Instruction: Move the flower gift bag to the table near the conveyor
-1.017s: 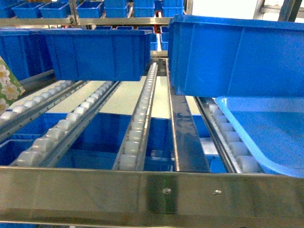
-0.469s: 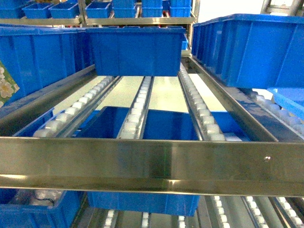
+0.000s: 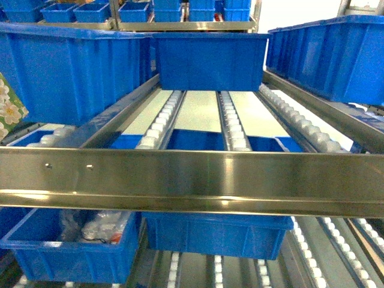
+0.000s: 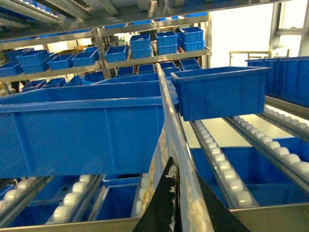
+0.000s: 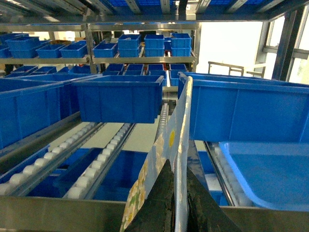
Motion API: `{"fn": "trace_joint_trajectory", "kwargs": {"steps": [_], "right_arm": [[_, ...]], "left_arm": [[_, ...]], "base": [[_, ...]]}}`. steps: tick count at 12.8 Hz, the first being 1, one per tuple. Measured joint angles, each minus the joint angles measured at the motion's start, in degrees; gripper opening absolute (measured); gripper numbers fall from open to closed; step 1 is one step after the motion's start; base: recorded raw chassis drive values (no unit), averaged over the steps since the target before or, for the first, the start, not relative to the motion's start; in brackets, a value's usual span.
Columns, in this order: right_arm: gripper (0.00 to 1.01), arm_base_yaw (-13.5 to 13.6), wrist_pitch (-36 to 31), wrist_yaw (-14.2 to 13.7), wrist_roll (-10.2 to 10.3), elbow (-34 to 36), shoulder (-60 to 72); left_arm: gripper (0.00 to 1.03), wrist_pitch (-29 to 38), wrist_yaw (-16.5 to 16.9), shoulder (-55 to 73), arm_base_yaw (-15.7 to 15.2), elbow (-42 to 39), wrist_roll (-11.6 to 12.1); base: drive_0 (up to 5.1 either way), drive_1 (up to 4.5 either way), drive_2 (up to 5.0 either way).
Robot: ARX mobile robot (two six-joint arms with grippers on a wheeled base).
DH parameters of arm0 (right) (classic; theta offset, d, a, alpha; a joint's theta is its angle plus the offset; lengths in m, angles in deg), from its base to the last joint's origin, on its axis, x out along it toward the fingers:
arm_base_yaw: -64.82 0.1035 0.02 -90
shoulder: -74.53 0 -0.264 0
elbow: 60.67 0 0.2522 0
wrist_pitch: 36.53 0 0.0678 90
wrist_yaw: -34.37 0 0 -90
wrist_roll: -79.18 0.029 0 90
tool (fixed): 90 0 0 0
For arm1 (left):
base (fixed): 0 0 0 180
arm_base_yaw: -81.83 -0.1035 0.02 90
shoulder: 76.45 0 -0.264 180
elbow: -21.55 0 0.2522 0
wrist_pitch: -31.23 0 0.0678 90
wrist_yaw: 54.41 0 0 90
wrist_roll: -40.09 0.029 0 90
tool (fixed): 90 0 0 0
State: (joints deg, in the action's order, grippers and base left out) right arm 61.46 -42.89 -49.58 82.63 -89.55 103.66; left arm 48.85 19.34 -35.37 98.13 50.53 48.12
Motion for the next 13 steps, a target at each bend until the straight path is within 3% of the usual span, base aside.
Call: {"fn": "trace_joint_trajectory", "kwargs": {"steps": [13], "right_arm": [[0.03,0.0,0.2,0.0,0.0,0.0,0.0]], "left_arm": [[0.02,0.1,0.0,0.0,0.0,0.0,0.0]], "base": [[-4.8,1.03,3.7]]}}
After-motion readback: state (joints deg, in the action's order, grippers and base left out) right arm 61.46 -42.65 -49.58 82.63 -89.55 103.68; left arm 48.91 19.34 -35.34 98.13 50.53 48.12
